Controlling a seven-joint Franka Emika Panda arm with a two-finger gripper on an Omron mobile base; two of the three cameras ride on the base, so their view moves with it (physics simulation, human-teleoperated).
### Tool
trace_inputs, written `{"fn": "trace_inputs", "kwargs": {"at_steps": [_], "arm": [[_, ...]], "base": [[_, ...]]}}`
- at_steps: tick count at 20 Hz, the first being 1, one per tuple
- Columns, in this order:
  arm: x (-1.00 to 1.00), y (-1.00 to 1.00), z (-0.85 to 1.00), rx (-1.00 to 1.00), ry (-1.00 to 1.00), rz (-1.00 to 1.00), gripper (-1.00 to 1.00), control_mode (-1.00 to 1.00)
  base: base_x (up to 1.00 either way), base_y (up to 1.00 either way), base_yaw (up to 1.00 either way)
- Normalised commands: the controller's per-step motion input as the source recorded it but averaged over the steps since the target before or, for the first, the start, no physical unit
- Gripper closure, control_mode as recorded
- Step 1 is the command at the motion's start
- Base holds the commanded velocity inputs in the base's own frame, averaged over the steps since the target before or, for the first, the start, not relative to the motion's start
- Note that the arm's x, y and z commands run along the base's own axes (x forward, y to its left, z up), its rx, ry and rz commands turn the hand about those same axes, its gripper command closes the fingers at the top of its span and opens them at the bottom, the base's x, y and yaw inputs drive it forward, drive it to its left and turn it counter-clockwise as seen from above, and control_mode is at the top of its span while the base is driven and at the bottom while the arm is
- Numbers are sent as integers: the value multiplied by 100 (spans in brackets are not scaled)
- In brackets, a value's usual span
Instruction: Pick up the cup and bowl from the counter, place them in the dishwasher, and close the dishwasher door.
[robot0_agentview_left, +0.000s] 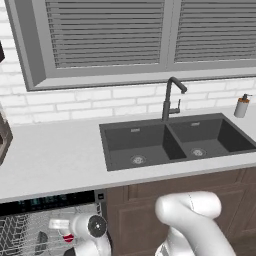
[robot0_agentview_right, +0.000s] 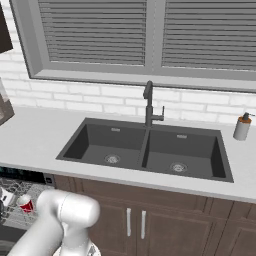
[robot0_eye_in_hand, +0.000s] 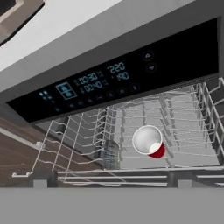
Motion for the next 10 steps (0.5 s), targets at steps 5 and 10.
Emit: {"fn": "trace_inputs", "kwargs": {"at_steps": [5,10], "arm": [[-18,-1,24,5,-7,2,-100,-100],[-22,-16,0,0,0,0,-100,-100]], "base": [[0,0,0],[0,0,0]]}}
